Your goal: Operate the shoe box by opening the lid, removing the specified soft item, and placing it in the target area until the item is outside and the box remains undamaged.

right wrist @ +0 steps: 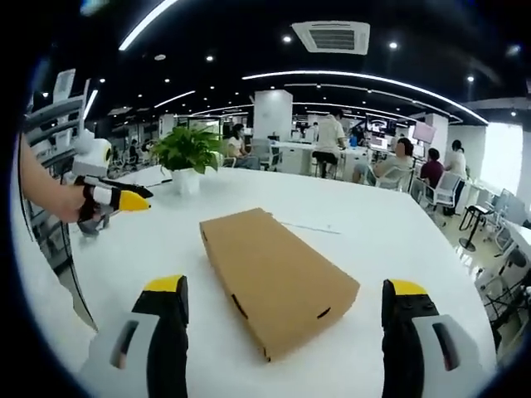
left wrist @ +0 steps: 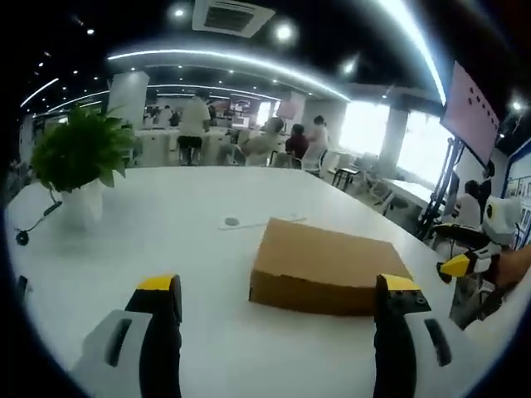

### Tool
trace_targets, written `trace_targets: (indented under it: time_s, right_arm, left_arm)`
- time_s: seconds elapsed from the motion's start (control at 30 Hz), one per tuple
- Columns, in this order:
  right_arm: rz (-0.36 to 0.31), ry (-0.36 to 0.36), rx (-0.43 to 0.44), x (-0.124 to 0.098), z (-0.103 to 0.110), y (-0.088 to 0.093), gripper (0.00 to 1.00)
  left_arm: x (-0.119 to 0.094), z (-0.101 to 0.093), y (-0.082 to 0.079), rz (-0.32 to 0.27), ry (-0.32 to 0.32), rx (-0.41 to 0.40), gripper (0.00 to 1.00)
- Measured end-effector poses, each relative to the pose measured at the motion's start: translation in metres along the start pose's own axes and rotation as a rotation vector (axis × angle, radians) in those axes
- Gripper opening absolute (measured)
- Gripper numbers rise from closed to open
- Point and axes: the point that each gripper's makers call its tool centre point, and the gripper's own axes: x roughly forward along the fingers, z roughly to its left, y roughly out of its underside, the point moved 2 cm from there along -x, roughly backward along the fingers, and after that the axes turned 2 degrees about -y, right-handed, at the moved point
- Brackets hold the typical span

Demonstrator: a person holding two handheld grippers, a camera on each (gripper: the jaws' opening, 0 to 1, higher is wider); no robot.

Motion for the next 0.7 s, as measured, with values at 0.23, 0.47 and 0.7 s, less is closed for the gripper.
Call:
trace_targets:
  time_s: [0.23, 0.47, 0.7]
  right_arm:
    - [-0.03, 0.007, -0.005, -0.003, 0.002, -0.003, 0.91]
    - [0.007, 0.012, -0.019, 0.0, 0.0, 0.005, 0.93]
    - [0.143, -0.043, 0.004, 0.009, 0.013, 0.024, 0.72]
  left_arm:
    - [0.001, 0.007, 0.008, 0.035, -0.008, -0.02, 0.99]
    - [0.009, 0.011, 0.018, 0.067, -0.034, -0.017, 0.99]
    - [0.026, 0.011, 0.017, 0.099, 0.03, 0.052, 0.97]
